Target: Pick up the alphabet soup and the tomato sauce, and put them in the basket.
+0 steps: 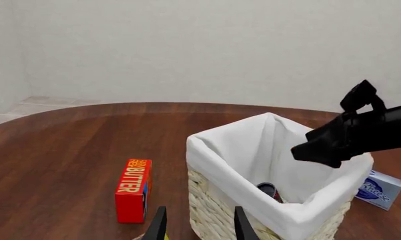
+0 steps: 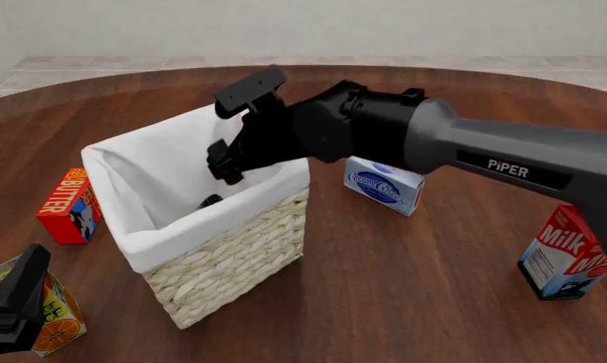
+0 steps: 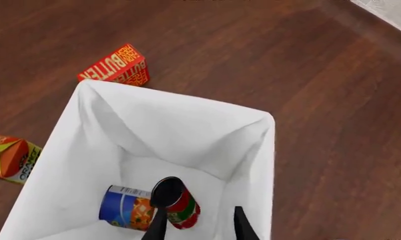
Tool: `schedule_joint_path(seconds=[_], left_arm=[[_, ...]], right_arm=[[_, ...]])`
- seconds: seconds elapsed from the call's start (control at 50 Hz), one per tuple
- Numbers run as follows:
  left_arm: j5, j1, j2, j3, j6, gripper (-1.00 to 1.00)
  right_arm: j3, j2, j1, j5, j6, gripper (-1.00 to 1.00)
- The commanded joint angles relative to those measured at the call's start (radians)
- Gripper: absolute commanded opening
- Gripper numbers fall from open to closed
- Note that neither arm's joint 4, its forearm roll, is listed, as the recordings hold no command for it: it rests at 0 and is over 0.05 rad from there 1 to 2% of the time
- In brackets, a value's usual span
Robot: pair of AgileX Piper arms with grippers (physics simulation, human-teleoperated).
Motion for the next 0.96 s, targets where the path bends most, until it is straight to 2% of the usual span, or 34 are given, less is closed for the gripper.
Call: schedule_joint_path(seconds=[0.02, 0.96], left_arm=[[0.000, 0.000, 0.000, 0.000, 0.001, 1.00], [0.002, -0.001, 0.000, 0.000, 0.012, 1.00]], right_arm=[[-0.004, -0.006, -0.009, 0.000, 0.012, 1.00], [0.063, -0.218, 0.014, 0.030, 0.008, 1.00]])
